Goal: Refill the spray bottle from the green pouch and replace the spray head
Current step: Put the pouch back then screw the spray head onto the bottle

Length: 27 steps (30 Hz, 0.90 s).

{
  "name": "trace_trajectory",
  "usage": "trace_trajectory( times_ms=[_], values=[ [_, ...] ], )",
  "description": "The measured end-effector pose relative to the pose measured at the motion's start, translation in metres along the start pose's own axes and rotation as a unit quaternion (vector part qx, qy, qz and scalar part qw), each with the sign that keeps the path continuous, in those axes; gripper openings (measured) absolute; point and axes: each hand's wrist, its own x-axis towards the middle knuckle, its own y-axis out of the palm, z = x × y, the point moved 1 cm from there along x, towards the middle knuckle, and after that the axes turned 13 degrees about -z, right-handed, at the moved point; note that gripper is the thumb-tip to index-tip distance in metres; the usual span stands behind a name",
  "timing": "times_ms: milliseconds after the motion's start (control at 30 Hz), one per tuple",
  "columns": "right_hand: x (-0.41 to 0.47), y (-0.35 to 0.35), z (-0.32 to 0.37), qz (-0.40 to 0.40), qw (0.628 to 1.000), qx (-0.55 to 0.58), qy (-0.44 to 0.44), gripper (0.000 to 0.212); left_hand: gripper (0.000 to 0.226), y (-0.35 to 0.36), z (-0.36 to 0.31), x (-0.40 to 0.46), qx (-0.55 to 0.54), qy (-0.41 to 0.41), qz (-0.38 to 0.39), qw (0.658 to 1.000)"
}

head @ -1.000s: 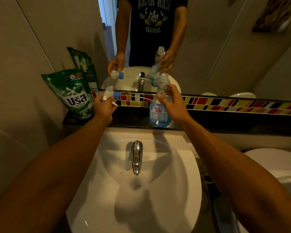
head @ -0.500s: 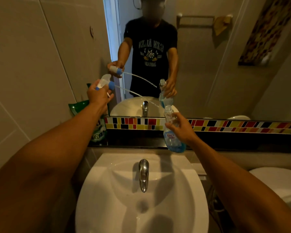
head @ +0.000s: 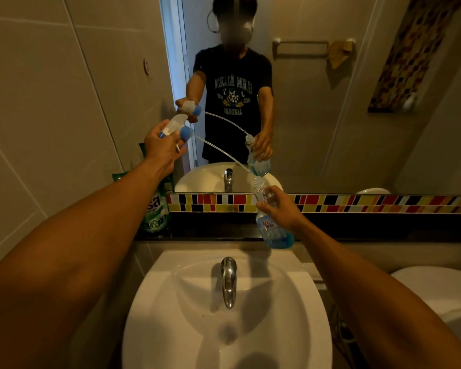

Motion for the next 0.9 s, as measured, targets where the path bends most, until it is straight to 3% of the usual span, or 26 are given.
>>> trace_trajectory(
  times_ms=[133, 333, 667, 900],
  values=[
    [-0.001, 0.001, 0.006, 0.007, 1.0, -0.005, -0.012, 0.045, 0.049, 0.002, 0.001, -0.004, 0.005, 0.004, 0.007, 1.0],
    [-0.004, 0.008, 0.019, 0.019, 0.999, -0.004, -0.039, 0.042, 0.052, 0.017, 0.002, -0.02, 0.0, -0.023, 0.082, 0.996],
    [-0.004, 0.026, 0.045, 0.025, 0.998, 0.023, -0.062, 0.049, 0.046, 0.043, 0.026, -0.054, 0.082, -0.011, 0.197, 0.977],
    [-0.003, 0.029, 0.055, 0.027, 0.997, 0.033, -0.067, 0.047, 0.045, 0.044, 0.043, -0.061, 0.103, -0.008, 0.231, 0.967]
  ],
)
